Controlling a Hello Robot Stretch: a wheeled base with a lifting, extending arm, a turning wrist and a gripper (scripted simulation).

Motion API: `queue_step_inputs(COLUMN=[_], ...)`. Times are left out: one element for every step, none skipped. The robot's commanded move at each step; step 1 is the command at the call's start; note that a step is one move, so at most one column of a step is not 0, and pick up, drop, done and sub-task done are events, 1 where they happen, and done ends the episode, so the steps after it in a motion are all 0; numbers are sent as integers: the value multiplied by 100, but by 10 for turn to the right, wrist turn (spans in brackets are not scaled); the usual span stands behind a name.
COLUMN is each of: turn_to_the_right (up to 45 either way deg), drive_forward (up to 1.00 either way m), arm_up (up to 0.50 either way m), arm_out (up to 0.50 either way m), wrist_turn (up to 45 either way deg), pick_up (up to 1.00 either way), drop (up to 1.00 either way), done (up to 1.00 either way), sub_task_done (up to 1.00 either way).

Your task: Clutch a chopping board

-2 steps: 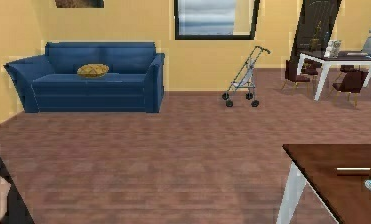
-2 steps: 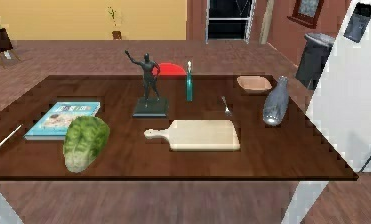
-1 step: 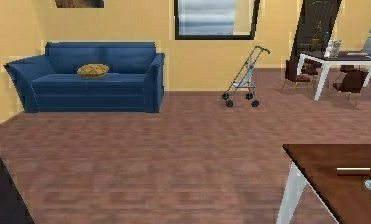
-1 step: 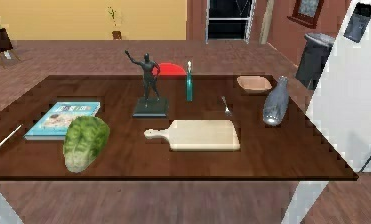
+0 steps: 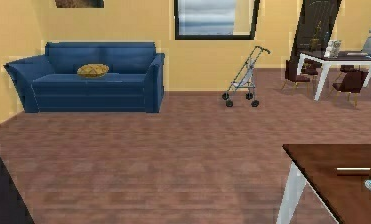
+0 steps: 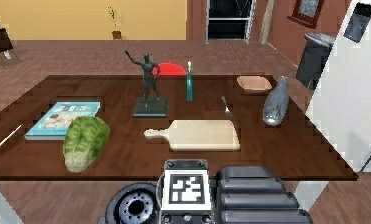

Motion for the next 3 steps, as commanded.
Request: queue_step_inputs(turn_to_the_right=[0, 0, 0], drive_forward=[0, 0, 0], arm_up=[0, 0, 0], arm_out=[38, 0, 0], wrist_turn=[0, 450, 450], pick_up=[0, 0, 0], drop=[0, 0, 0], done=[0, 0, 0], sub_task_done=[0, 0, 0])
